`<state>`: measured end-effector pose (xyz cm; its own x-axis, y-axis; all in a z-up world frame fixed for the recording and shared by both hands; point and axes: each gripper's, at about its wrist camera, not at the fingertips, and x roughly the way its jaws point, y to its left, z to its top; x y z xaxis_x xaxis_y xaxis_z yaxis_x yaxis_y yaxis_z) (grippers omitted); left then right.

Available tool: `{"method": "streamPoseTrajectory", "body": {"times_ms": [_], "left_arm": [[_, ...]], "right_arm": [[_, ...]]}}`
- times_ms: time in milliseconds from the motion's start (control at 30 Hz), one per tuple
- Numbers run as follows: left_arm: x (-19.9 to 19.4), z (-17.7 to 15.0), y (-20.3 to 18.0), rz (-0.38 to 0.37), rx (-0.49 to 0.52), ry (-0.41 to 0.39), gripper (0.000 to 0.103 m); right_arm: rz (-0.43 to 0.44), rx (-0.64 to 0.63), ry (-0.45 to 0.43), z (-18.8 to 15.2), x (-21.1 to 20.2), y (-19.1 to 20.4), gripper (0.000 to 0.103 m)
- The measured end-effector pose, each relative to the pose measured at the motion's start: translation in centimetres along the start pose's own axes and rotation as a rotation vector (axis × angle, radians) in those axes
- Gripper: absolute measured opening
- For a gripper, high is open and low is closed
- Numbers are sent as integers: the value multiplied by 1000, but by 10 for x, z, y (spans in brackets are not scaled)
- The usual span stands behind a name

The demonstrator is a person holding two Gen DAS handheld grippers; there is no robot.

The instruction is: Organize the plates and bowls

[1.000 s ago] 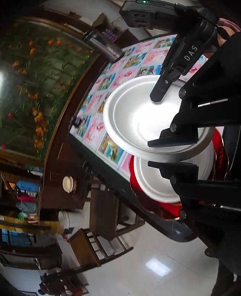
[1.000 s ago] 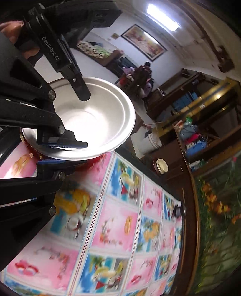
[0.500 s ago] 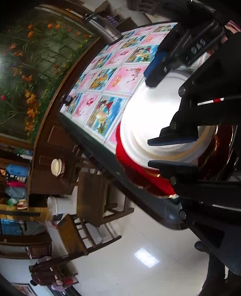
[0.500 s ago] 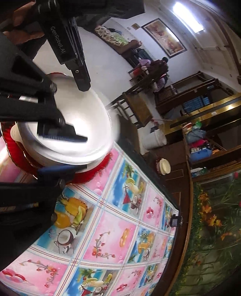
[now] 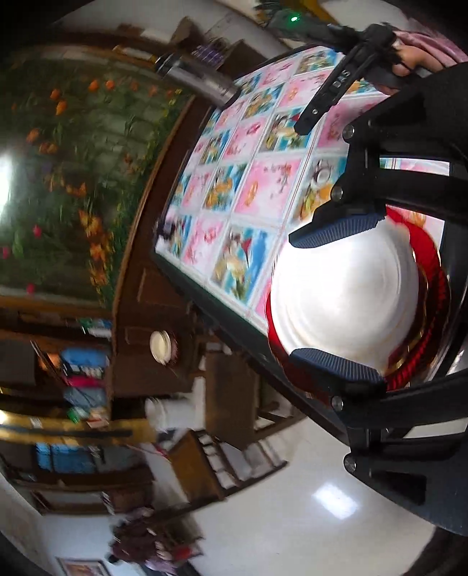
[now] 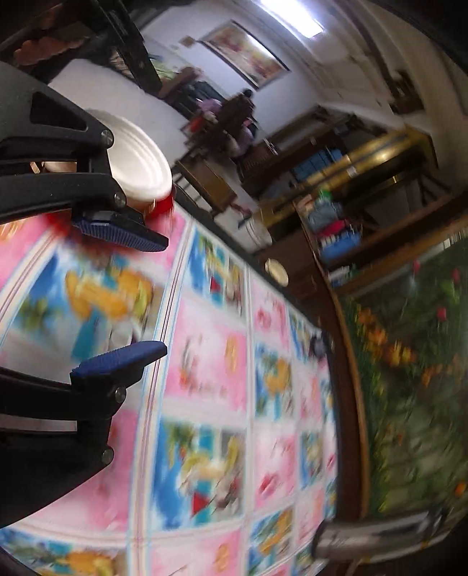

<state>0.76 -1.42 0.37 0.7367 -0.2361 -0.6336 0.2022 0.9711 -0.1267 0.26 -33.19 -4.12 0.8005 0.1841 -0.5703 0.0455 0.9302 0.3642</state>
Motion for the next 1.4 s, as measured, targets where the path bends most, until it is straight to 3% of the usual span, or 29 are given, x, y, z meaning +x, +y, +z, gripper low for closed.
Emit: {"method": "streamPoseTrajectory", "body": {"times_ms": [67, 133, 233, 300, 367, 433, 467, 533, 667, 767, 833, 1000, 1133, 1233, 1400], "left_arm": [[-3, 1, -10, 4, 32, -17, 59], [-9, 7, -16, 43, 68, -53, 61], [-20, 28, -5, 227, 83, -134, 80], [-29, 44, 16, 349, 33, -173, 84], [-39, 55, 34, 416, -27, -201, 84], [-54, 58, 44, 430, -76, -264, 85], [-59, 57, 43, 413, -79, -290, 87], [-60, 52, 26, 339, -40, -301, 89], [-42, 38, -32, 123, 84, -234, 89], [-24, 25, -80, -16, 181, -161, 89], [-14, 17, -107, -87, 218, -130, 89], [0, 2, -155, -146, 285, -124, 89], [6, -8, -177, -201, 287, -106, 89], [8, -12, -184, -241, 277, -92, 89], [6, -13, -180, -228, 253, -98, 89]], "right_arm": [[-76, -18, -14, 0, -12, 0, 54], [-58, -84, -51, 5, -27, 19, 54], [-30, -234, -161, 19, -59, 73, 57], [-2, -294, -211, 36, -75, 112, 80], [53, -375, -192, 47, -84, 146, 86], [114, -437, -167, 52, -92, 158, 86], [109, -429, -174, 52, -96, 152, 86], [18, -369, -195, 53, -98, 119, 86], [-167, -143, -158, 52, -97, 22, 86], [-305, -71, -167, 42, -112, -31, 86], [-340, -43, -176, 34, -124, -53, 86], [-443, -10, -208, 10, -148, -93, 87], [-470, 29, -197, -3, -151, -117, 87], [-476, 23, -183, -11, -149, -121, 87], [-467, -23, -168, -14, -141, -109, 87]]}}
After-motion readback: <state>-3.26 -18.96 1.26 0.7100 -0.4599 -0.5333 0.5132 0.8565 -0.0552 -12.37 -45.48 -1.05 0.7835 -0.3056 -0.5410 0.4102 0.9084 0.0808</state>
